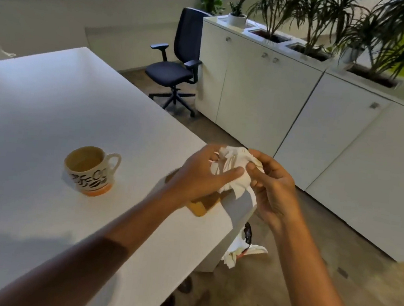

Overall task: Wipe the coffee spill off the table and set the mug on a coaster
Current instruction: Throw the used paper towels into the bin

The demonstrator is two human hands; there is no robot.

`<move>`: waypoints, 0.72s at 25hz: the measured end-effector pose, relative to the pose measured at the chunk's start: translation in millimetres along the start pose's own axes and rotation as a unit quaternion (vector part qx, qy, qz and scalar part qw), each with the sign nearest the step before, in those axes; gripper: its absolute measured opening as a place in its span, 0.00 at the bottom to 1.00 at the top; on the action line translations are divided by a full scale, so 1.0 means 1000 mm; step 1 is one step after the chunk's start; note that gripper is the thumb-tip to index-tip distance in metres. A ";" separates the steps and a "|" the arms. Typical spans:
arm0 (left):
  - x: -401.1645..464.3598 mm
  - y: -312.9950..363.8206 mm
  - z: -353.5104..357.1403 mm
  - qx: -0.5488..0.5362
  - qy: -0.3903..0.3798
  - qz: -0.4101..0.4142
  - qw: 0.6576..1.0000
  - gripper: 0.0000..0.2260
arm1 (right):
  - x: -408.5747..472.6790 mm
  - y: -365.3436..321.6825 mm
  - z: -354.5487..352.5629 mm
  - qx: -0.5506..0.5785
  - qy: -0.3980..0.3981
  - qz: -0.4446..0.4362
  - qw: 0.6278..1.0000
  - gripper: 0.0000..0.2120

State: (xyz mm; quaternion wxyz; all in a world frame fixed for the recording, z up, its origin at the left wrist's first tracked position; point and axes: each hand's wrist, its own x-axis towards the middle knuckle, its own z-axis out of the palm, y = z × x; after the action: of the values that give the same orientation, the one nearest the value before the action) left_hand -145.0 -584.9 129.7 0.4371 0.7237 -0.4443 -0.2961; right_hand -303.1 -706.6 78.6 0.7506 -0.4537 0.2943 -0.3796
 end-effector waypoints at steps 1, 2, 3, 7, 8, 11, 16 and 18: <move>0.017 0.006 0.011 -0.004 0.011 -0.003 1.000 0.30 | 0.012 -0.007 -0.011 0.009 0.002 0.000 1.000 0.16; 0.034 0.012 0.022 -0.009 0.017 -0.004 1.000 0.28 | 0.023 -0.013 -0.021 0.010 0.010 -0.004 1.000 0.16; 0.054 0.017 0.036 -0.015 0.016 -0.005 1.000 0.26 | 0.036 -0.020 -0.036 0.005 0.023 -0.010 1.000 0.16; 0.130 0.021 0.093 0.004 0.003 -0.017 1.000 0.26 | 0.086 -0.035 -0.089 -0.040 0.061 -0.009 0.997 0.14; 0.147 0.020 0.105 0.022 0.002 -0.015 1.000 0.27 | 0.097 -0.035 -0.100 -0.053 0.066 -0.007 0.996 0.14; 0.185 0.009 0.130 0.082 -0.005 -0.001 0.997 0.29 | 0.121 -0.029 -0.125 -0.091 0.084 -0.003 0.992 0.14; 0.224 -0.026 0.149 0.150 -0.052 0.024 0.987 0.19 | 0.156 0.010 -0.154 -0.128 0.105 0.019 0.986 0.15; 0.232 -0.040 0.156 0.200 -0.082 -0.009 0.976 0.22 | 0.166 0.037 -0.161 -0.130 0.115 0.043 0.984 0.15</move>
State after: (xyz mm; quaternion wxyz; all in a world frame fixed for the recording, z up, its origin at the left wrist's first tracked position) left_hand -157.9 -842.7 15.5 0.2430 0.7738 -0.5221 -0.2638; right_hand -329.0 -907.8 -37.9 0.6616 -0.4878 0.4451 -0.3553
